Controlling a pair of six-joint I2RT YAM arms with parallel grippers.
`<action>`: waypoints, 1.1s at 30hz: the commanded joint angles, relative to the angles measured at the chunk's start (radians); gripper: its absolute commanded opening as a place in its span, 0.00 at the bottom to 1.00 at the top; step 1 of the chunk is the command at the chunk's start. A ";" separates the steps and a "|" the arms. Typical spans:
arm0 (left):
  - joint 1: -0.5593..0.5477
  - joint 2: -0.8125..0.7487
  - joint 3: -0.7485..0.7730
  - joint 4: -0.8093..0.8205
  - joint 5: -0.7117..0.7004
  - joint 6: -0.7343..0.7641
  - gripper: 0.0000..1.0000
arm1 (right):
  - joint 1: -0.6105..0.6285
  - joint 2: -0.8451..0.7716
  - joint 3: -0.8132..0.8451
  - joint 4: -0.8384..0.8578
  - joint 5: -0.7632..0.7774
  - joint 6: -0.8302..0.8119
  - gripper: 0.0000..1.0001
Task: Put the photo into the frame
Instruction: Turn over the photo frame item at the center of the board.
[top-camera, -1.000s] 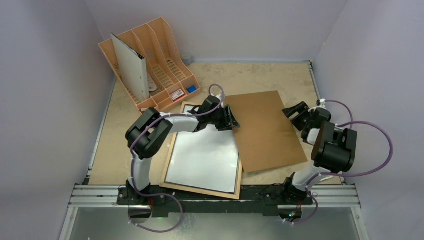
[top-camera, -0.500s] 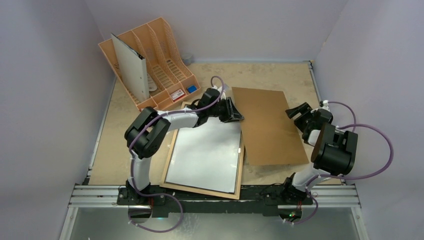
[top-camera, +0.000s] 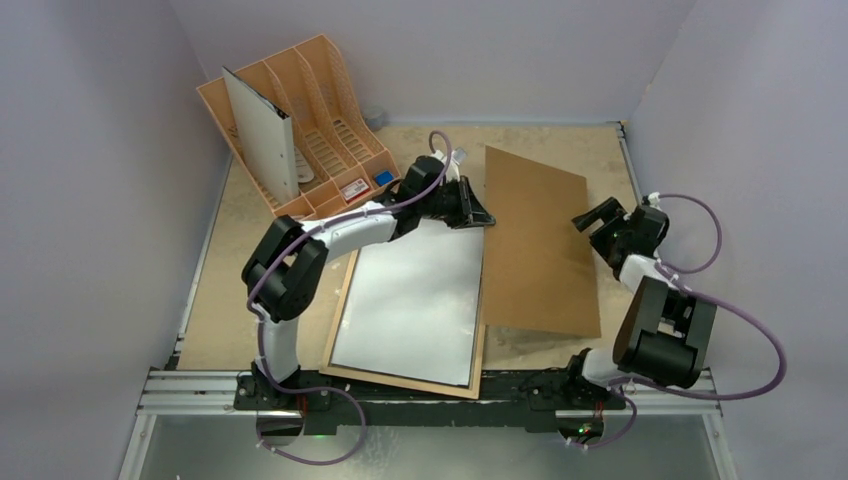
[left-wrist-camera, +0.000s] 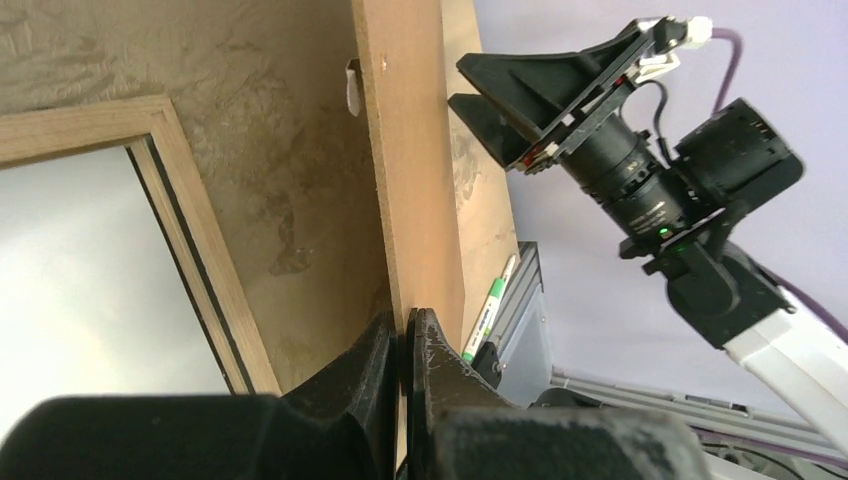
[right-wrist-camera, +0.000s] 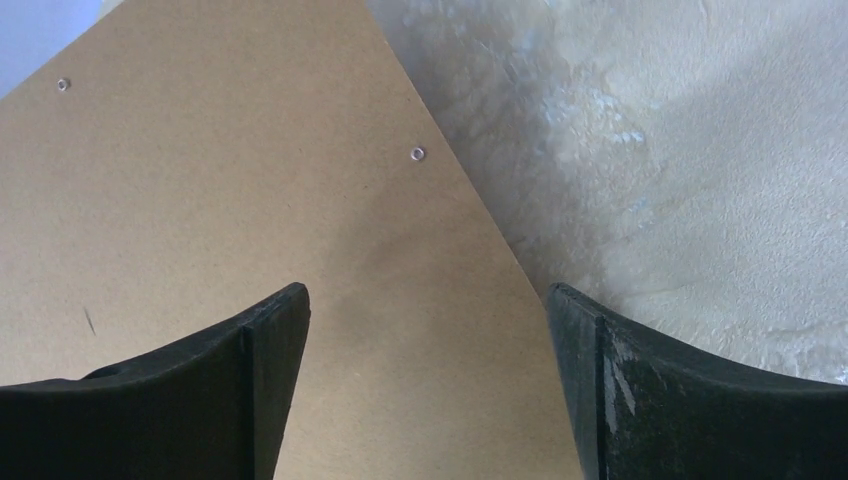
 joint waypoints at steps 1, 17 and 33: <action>-0.001 -0.098 0.093 -0.043 -0.039 0.130 0.00 | 0.056 -0.100 0.119 -0.226 0.164 -0.018 0.91; -0.002 -0.291 0.227 -0.137 -0.319 0.346 0.00 | 0.372 -0.361 0.398 -0.454 0.309 -0.102 0.93; -0.016 -0.226 0.277 -0.189 -0.648 0.064 0.00 | 0.993 -0.306 0.585 -0.626 0.685 -0.064 0.89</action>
